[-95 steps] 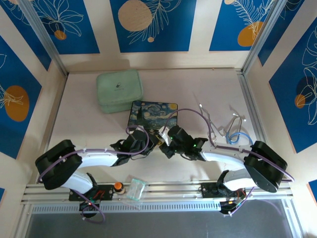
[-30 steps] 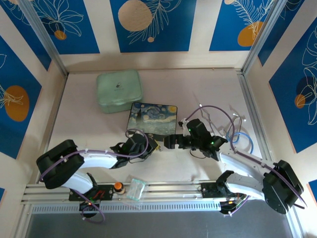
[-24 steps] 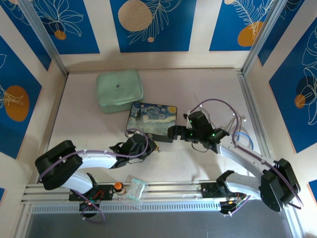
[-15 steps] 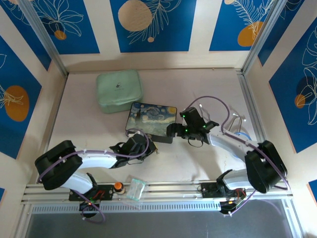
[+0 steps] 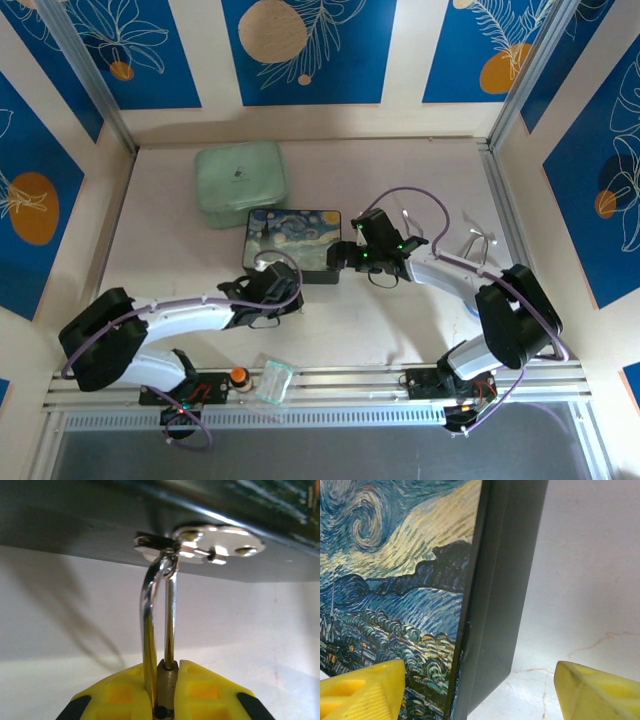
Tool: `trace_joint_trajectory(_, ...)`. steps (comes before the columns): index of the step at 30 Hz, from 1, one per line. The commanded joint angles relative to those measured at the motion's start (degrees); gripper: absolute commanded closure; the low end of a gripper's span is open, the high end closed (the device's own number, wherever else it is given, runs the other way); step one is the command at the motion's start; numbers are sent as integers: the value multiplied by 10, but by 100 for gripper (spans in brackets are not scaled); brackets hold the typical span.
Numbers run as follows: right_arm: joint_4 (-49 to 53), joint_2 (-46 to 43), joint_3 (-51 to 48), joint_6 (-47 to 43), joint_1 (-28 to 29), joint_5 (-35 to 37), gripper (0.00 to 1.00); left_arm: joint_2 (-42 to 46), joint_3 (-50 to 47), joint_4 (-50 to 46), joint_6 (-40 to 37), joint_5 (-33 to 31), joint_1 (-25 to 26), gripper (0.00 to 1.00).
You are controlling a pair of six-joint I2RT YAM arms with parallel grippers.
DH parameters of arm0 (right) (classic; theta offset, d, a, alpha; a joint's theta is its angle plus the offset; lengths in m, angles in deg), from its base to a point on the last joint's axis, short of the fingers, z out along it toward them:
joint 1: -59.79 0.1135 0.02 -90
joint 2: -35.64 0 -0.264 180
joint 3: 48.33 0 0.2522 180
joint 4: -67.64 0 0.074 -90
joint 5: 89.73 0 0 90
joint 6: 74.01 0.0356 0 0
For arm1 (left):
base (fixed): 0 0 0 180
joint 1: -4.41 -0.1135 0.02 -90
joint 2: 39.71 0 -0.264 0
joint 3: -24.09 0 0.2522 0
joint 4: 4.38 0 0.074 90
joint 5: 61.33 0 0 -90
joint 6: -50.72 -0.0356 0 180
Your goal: Unlock a padlock with a key
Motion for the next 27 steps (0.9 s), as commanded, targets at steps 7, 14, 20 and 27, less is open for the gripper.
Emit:
trace_joint_trajectory(7, 54, 33, -11, 2, -4, 25, 24, -91, 62, -169, -114, -102, -7, 100)
trace_joint_trajectory(14, 54, 29, -12, -3, -4, 26, 24, -116, 70, -136, -124, -100, -2, 92)
trace_joint_trajectory(20, 48, 34, -16, -3, -6, 19, 23, -111, 63, -118, -125, -106, -1, 87)
trace_joint_trajectory(27, 40, 42, -16, -2, -8, 9, 24, -121, 64, -99, -127, -105, 0, 79)
